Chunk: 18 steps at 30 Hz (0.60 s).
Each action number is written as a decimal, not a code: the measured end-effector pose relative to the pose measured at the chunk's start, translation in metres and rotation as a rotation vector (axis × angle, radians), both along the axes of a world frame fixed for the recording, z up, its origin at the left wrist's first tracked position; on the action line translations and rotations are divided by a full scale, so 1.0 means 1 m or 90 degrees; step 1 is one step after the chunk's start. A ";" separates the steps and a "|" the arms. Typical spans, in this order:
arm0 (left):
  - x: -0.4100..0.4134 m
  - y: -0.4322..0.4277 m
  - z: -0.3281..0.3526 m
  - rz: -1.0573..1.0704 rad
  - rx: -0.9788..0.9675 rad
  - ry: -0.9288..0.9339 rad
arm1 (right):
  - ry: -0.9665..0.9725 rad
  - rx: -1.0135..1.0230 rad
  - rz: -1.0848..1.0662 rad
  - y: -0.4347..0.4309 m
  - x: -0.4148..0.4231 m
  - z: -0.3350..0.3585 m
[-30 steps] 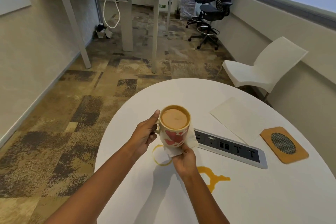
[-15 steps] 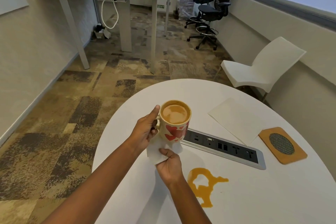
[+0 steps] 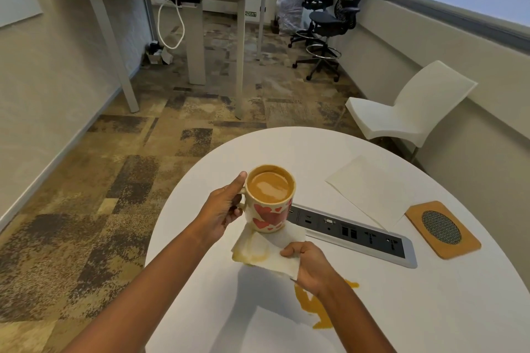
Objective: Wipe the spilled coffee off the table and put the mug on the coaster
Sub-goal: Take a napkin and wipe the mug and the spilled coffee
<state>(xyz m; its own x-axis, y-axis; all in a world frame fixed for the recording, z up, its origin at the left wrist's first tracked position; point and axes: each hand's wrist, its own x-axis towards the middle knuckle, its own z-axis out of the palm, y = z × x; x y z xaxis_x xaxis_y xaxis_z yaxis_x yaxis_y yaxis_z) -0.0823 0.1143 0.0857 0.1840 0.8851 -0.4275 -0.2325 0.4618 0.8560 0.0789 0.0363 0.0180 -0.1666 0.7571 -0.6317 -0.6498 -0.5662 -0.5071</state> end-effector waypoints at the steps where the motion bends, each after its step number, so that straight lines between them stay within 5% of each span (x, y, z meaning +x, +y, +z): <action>1: 0.000 0.000 0.000 -0.004 -0.001 0.000 | -0.015 -0.002 -0.009 0.000 0.005 0.002; 9: 0.000 -0.005 -0.007 -0.001 -0.022 -0.019 | -0.085 0.006 -0.071 0.001 0.024 0.006; 18: 0.003 -0.010 -0.005 0.000 -0.032 -0.047 | 0.091 0.075 -0.110 0.000 -0.003 -0.006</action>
<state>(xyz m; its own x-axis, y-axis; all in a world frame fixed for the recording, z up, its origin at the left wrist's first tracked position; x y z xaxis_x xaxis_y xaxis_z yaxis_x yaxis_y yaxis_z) -0.0791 0.1041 0.0808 0.2158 0.8627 -0.4574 -0.2940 0.5041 0.8120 0.0758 0.0364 0.0121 -0.1094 0.8494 -0.5162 -0.8021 -0.3822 -0.4588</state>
